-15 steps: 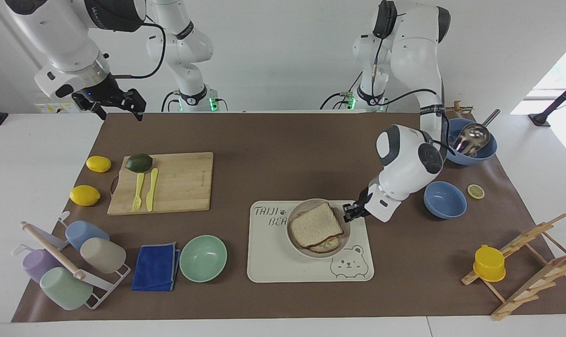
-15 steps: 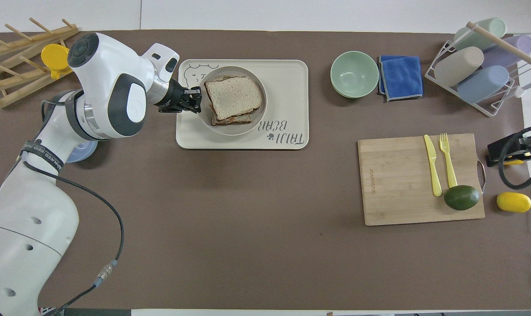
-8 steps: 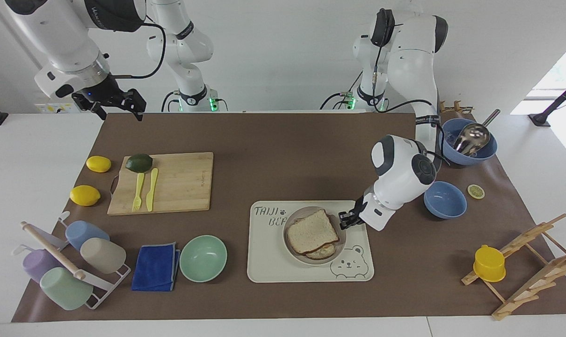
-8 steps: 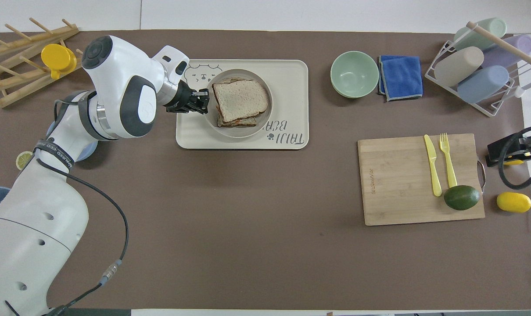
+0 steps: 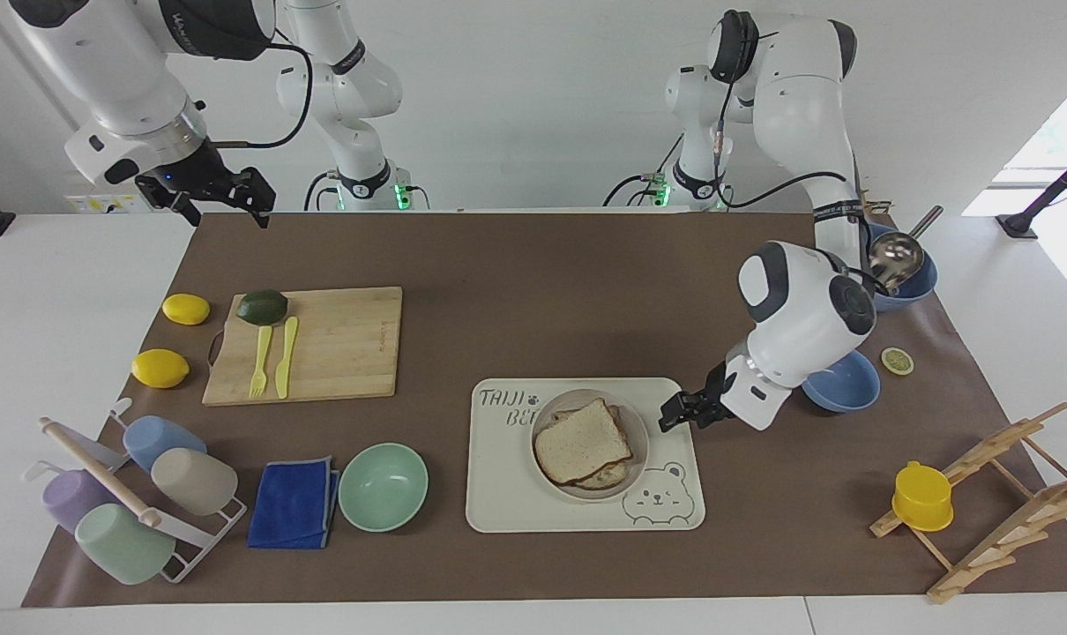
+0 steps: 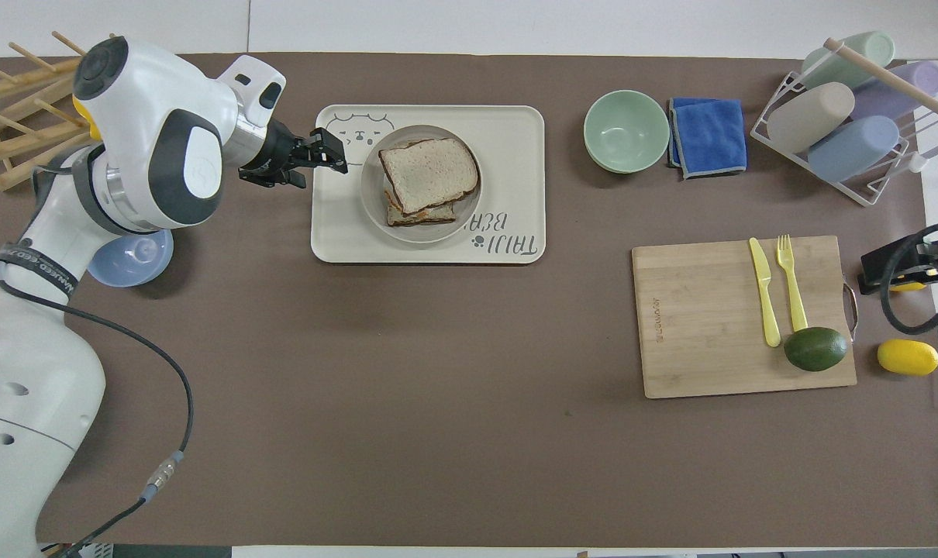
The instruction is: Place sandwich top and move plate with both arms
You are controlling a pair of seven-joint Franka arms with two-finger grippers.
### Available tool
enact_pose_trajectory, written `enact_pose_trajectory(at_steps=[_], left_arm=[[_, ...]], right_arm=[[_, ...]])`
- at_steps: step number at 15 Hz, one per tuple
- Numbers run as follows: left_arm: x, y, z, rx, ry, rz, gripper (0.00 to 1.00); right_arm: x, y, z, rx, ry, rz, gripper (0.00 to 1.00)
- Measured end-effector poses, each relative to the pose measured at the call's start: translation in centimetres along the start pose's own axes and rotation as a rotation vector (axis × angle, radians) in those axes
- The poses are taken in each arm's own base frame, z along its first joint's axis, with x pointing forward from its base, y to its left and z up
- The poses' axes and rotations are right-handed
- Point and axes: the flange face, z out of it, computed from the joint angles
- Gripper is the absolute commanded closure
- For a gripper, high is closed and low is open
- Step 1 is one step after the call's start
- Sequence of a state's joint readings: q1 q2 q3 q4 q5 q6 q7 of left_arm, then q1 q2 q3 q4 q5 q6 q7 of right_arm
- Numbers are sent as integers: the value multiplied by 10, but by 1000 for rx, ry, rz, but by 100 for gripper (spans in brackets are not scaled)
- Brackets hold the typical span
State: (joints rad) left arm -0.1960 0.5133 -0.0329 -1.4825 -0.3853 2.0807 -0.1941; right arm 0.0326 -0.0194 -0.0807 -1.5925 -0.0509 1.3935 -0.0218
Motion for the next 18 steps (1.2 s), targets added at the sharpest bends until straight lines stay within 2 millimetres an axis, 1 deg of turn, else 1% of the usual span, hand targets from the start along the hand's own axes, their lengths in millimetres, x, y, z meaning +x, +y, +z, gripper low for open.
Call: enact_pose_trajectory(at_steps=[2, 3, 4, 5, 8, 10, 12, 13, 14, 15, 16, 18], left_arm=[[4, -20, -54, -2, 38, -25, 0], [2, -32, -81, 26, 49, -24, 0], [-3, -41, -109, 77, 62, -11, 0], [-10, -45, -131, 128, 70, 6, 0], [-43, -40, -191, 226, 60, 44, 0], [-69, -44, -234, 261, 45, 38, 0], [-96, -46, -267, 282, 18, 31, 0], [-109, -47, -278, 300, 1, 36, 0], [-120, -47, -285, 313, -22, 40, 0], [-128, -49, -287, 320, -47, 44, 0], [-134, -51, -284, 325, -71, 52, 0], [-144, -59, -265, 332, -115, 66, 0]], right_arm=[[0, 0, 0, 0, 0, 0, 0], [0, 0, 0, 0, 0, 0, 0], [0, 0, 0, 0, 0, 0, 0], [0, 0, 0, 0, 0, 0, 0], [0, 0, 0, 0, 0, 0, 0], [0, 0, 0, 0, 0, 0, 0], [0, 0, 0, 0, 0, 0, 0], [0, 0, 0, 0, 0, 0, 0], [0, 0, 0, 0, 0, 0, 0], [0, 0, 0, 0, 0, 0, 0], [0, 0, 0, 0, 0, 0, 0], [0, 0, 0, 0, 0, 0, 0]])
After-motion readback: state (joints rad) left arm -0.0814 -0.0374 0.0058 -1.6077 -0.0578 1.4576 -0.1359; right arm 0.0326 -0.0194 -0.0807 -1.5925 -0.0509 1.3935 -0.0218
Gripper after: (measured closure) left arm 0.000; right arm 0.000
